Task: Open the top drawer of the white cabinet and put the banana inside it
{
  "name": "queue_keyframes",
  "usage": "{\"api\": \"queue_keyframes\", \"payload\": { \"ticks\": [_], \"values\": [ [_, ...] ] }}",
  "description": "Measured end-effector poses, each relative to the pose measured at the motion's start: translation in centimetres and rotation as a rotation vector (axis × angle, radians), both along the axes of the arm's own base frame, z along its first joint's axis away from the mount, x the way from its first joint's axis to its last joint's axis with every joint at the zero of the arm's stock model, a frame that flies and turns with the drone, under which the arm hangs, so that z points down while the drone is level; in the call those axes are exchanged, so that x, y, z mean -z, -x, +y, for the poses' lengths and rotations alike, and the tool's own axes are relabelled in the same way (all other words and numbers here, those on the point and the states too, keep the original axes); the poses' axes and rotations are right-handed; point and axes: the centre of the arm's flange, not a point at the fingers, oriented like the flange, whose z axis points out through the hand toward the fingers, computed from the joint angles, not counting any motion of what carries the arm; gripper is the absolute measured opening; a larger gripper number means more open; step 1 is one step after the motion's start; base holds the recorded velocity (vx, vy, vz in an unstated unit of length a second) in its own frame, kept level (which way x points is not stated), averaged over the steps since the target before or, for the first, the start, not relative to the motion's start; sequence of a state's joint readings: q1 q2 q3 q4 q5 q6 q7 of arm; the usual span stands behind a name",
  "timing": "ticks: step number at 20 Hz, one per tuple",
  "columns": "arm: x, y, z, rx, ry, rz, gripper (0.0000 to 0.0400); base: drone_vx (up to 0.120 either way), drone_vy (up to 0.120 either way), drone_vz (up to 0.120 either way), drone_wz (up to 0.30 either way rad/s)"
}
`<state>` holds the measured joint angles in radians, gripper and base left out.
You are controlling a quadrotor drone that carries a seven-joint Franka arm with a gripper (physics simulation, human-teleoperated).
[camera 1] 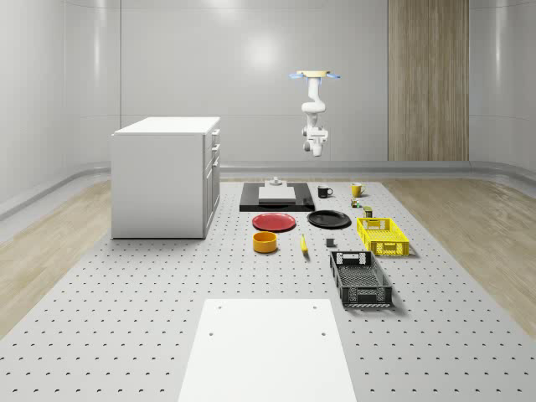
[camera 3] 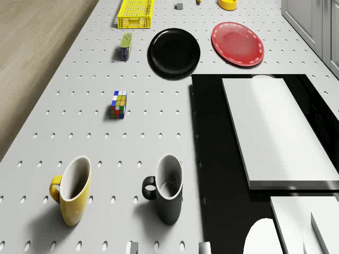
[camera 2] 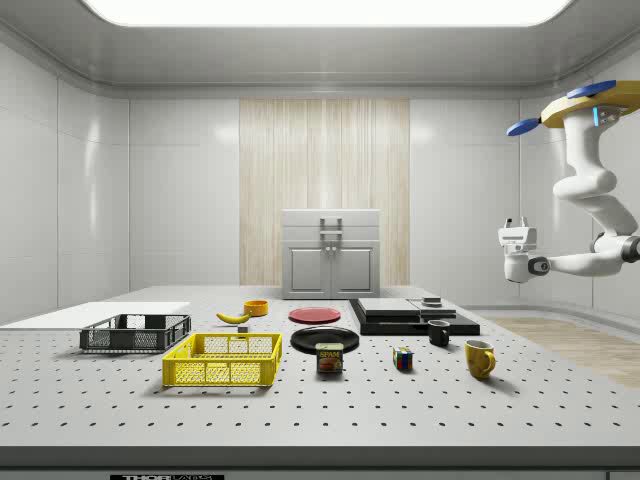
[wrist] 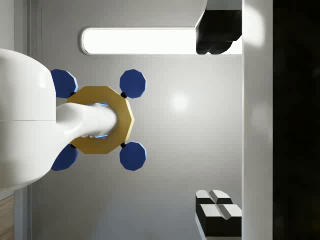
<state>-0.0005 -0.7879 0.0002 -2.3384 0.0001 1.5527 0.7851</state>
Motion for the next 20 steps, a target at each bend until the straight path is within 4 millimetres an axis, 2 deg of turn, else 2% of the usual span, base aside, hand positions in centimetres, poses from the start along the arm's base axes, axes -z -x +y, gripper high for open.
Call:
{"api": "queue_keyframes", "payload": {
  "ticks": [8, 10, 12, 14, 17, 20],
  "values": [
    [-5.6, 0.3, -0.1, 0.001, -0.016, -0.006, 0.04, 0.0, 0.0, 0.0, 0.0],
    [-6.1, 0.2, -2.9, 0.003, -0.316, -0.005, 0.04, 0.04, -0.04, 0.0, 0.0],
    [-5.5, 0.1, -5.7, 0.002, -0.63, -0.003, 0.04, 0.12, -0.12, 0.0, 0.0],
    [-4.3, 0.0, -7.6, 0.0, -0.887, -0.002, 0.04, 0.12, -0.12, 0.12, 0.0],
    [-2.6, 0.0, -9.0, -0.002, -1.162, -0.001, 0.04, 0.12, -0.12, 0.12, 0.0],
    [-1.4, -0.1, -9.6, -0.003, -1.33, -0.001, 0.04, 0.12, -0.12, 0.12, 0.0]
  ]
}}
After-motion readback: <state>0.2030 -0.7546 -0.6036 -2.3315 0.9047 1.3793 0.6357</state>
